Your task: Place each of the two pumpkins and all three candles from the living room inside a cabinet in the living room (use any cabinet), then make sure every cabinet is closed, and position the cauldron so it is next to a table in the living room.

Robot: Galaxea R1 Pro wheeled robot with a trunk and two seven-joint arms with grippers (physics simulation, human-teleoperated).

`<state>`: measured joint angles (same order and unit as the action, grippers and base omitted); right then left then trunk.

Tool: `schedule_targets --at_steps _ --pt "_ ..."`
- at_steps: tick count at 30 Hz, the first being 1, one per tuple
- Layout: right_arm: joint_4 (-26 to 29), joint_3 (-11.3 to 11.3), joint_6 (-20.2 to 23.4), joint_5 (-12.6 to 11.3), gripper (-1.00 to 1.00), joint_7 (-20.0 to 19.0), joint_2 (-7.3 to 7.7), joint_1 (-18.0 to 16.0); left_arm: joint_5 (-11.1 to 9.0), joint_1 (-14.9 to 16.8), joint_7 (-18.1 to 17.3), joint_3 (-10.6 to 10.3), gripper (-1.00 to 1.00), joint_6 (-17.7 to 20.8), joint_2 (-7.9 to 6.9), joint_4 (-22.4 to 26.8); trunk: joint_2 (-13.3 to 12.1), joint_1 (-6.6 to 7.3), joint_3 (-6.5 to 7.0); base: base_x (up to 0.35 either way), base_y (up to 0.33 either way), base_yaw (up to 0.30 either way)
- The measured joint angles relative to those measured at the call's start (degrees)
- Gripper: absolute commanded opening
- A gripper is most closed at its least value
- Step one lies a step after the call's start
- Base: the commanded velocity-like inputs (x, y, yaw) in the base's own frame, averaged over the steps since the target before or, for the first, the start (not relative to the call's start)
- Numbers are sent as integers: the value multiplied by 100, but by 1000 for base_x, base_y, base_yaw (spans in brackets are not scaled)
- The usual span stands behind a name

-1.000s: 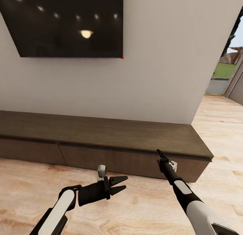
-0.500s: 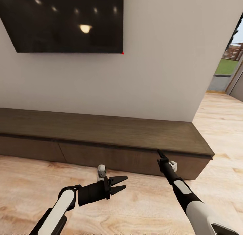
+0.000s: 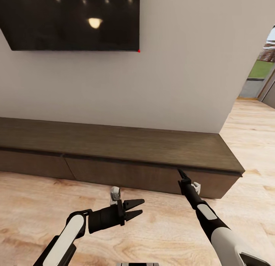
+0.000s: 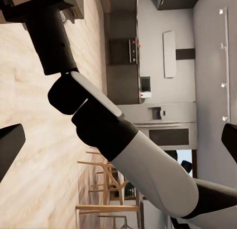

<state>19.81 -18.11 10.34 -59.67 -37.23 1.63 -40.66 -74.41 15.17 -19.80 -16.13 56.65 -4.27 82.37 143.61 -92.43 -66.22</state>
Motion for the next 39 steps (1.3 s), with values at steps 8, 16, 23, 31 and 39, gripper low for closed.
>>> schedule_targets --at_steps 8,16,23,31,39 --pt "0 0 -9 0 100 5 -4 0 8 1 11 2 100 0 7 -7 0 2 0 77 0 0" --pt "0 0 -16 0 100 3 4 0 8 0 9 0 100 0 6 -2 0 0 0 44 0 0" --pt "0 -1 -47 7 100 6 5 0 8 0 9 0 100 0 7 -4 0 1 0 73 0 0" --pt "0 -8 -191 11 100 16 -3 0 8 0 9 -9 100 0 10 -2 0 0 0 23 0 0" --pt "0 -9 -222 10 100 18 -14 0 8 0 9 -9 100 0 9 -4 0 1 0 53 0 0"
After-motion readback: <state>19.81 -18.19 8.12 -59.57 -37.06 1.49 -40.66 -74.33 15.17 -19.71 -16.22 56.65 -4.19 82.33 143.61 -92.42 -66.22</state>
